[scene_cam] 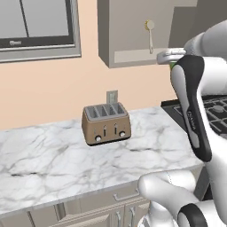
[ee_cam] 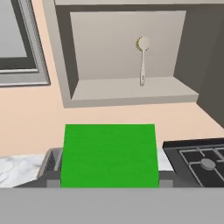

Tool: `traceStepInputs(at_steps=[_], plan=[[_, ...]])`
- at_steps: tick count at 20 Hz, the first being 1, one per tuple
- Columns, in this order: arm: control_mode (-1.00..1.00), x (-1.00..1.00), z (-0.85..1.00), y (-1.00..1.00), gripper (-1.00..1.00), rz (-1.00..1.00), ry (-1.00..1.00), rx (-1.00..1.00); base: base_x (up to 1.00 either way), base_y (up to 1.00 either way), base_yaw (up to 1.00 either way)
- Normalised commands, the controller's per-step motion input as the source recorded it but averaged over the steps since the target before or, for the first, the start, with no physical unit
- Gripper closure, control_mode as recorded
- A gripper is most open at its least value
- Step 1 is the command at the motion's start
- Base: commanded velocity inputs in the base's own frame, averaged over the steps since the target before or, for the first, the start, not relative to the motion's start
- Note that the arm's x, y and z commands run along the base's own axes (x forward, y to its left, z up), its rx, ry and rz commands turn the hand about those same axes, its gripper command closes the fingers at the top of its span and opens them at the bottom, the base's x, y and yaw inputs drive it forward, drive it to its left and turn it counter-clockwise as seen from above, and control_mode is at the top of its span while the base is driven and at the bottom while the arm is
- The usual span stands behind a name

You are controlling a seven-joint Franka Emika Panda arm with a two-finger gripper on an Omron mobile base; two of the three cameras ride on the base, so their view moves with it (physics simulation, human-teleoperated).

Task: Pick up the sponge and dish brush from the sink, and place them back in the cabinet, and close the cabinet door.

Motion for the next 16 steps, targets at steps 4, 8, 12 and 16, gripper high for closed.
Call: traceStepInputs(at_steps=[4,8,12,16], plan=[[-1.0,0.55,0.13,0.0,1.0,0.0,-0.01,0.0,0.0,0.0,0.0],[-1.0,0.49,0.1,0.0,1.0,0.0,-0.03,0.0,0.0,0.0,0.0],[-1.0,0.36,0.12,0.0,1.0,0.0,-0.03,0.0,0.0,0.0,0.0],[-1.0,0.39,0.08,0.0,1.0,0.0,-0.02,0.0,0.0,0.0,0.0]])
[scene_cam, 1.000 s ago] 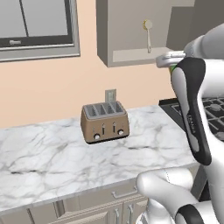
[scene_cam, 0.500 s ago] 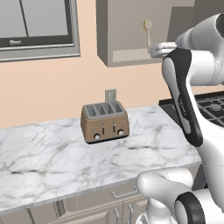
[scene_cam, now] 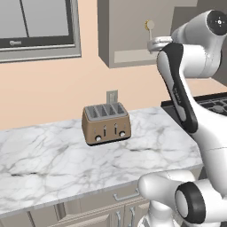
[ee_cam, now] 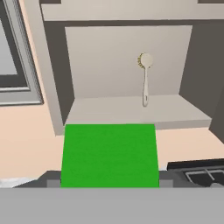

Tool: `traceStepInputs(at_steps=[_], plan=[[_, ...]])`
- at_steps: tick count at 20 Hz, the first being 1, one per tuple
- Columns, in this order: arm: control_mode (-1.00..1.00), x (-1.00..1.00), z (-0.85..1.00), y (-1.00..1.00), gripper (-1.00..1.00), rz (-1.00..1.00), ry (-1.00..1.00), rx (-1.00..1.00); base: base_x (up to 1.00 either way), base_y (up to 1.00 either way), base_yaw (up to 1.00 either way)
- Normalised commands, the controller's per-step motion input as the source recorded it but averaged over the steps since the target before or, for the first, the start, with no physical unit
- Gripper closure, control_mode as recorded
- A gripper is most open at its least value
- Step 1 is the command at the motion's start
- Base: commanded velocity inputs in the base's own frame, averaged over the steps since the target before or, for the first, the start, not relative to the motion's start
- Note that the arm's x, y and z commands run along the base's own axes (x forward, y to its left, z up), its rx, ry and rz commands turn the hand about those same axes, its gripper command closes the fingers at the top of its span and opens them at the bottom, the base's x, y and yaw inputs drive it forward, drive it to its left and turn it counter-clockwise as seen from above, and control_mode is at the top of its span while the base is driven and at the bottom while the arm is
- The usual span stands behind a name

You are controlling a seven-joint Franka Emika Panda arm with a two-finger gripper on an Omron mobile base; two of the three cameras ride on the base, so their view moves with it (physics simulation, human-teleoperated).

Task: Pick up the sponge and dish brush from the sink, and place them back in the cabinet, and close the cabinet door.

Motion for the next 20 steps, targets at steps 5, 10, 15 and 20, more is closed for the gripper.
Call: traceStepInputs(at_steps=[5,10,15,20], plan=[[-1.0,0.42,0.0,0.0,1.0,0.0,0.0,0.0,0.0,0.0,0.0],[-1.0,0.42,0.0,0.0,1.0,0.0,0.0,0.0,0.0,0.0,0.0],[-1.0,0.44,0.0,0.0,1.0,0.0,0.0,0.0,0.0,0.0,0.0],[-1.0,0.29,-0.04,0.0,1.0,0.0,0.0,0.0,0.0,0.0,0.0]])
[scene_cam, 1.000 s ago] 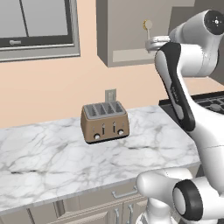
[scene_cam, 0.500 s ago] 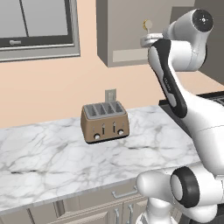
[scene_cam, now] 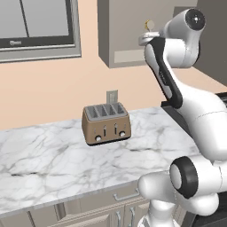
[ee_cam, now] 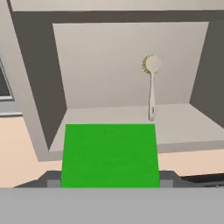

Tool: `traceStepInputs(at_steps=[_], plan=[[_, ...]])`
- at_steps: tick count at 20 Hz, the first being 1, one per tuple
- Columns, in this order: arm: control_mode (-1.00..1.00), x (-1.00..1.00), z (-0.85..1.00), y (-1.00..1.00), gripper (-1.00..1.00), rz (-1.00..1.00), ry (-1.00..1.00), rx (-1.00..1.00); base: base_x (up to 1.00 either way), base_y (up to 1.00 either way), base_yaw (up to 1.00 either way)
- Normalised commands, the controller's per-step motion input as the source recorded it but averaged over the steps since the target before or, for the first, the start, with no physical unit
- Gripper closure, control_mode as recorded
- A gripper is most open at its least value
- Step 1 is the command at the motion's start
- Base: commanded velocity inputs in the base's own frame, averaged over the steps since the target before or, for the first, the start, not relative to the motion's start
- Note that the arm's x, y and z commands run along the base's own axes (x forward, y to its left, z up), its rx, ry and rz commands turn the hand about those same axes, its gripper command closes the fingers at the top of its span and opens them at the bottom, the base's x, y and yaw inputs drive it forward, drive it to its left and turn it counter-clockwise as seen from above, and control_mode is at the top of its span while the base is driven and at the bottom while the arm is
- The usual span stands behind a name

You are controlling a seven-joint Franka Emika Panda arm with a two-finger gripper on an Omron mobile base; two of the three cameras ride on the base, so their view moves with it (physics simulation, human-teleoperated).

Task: Pick up the sponge and dish brush from the sink, and place them back in the cabinet, and close the cabinet door.

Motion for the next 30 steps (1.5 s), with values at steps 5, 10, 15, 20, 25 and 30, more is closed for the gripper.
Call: traceStepInputs(at_steps=[5,10,15,20,25,30], plan=[[-1.0,0.22,-0.11,0.0,1.0,0.0,0.0,0.0,0.0,0.0,0.0],[-1.0,0.19,-0.15,0.0,1.0,0.0,0.0,0.0,0.0,0.0,0.0],[-1.0,0.19,-0.15,0.0,1.0,0.0,0.0,0.0,0.0,0.0,0.0],[-1.0,0.23,-0.12,0.0,1.0,0.0,0.0,0.0,0.0,0.0,0.0],[-1.0,0.26,-0.06,0.0,1.0,0.0,0.0,0.0,0.0,0.0,0.0],[-1.0,0.24,-0.03,0.0,1.0,0.0,0.0,0.0,0.0,0.0,0.0]])
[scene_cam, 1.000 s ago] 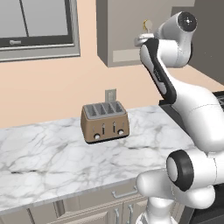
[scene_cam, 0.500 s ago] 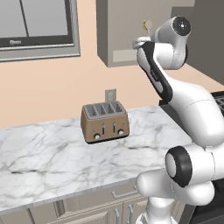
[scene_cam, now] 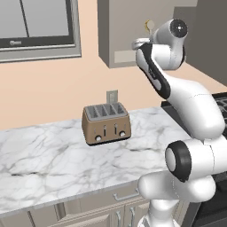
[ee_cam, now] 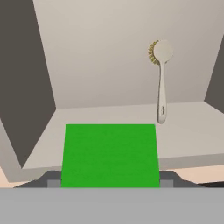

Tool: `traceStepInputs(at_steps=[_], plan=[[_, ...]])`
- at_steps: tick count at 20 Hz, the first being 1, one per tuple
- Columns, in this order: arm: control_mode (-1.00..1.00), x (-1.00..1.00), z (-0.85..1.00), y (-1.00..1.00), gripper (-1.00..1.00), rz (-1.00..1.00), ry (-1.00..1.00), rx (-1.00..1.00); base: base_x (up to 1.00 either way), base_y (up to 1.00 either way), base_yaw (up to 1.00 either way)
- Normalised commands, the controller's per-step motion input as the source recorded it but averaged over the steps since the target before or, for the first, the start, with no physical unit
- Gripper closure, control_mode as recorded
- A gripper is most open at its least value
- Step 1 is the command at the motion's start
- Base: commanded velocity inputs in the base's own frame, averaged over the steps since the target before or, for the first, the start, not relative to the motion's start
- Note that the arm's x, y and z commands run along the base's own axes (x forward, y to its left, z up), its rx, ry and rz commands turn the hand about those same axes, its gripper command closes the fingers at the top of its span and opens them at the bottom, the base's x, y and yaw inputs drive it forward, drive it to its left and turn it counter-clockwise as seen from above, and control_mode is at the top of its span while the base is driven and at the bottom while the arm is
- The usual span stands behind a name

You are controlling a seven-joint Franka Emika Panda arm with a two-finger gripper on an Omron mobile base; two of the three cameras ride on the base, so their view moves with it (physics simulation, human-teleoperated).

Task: Pick up the sponge and dish brush from the sink, and place them back in the cabinet, and close the cabinet door.

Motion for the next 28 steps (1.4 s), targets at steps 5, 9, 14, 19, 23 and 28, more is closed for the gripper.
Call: traceStepInputs(at_steps=[5,9,14,19,23,28], plan=[[-1.0,0.1,-0.01,0.0,1.0,0.0,0.0,0.0,0.0,0.0,0.0],[-1.0,0.11,-0.02,0.0,1.0,0.0,0.0,0.0,0.0,0.0,0.0],[-1.0,0.15,-0.04,0.0,1.0,0.0,0.0,0.0,0.0,0.0,0.0],[-1.0,0.18,-0.11,0.0,1.0,0.0,0.0,0.0,0.0,0.0,0.0],[-1.0,0.18,-0.15,0.0,1.0,0.0,0.0,0.0,0.0,0.0,0.0],[-1.0,0.17,-0.12,0.0,1.0,0.0,0.0,0.0,0.0,0.0,0.0]])
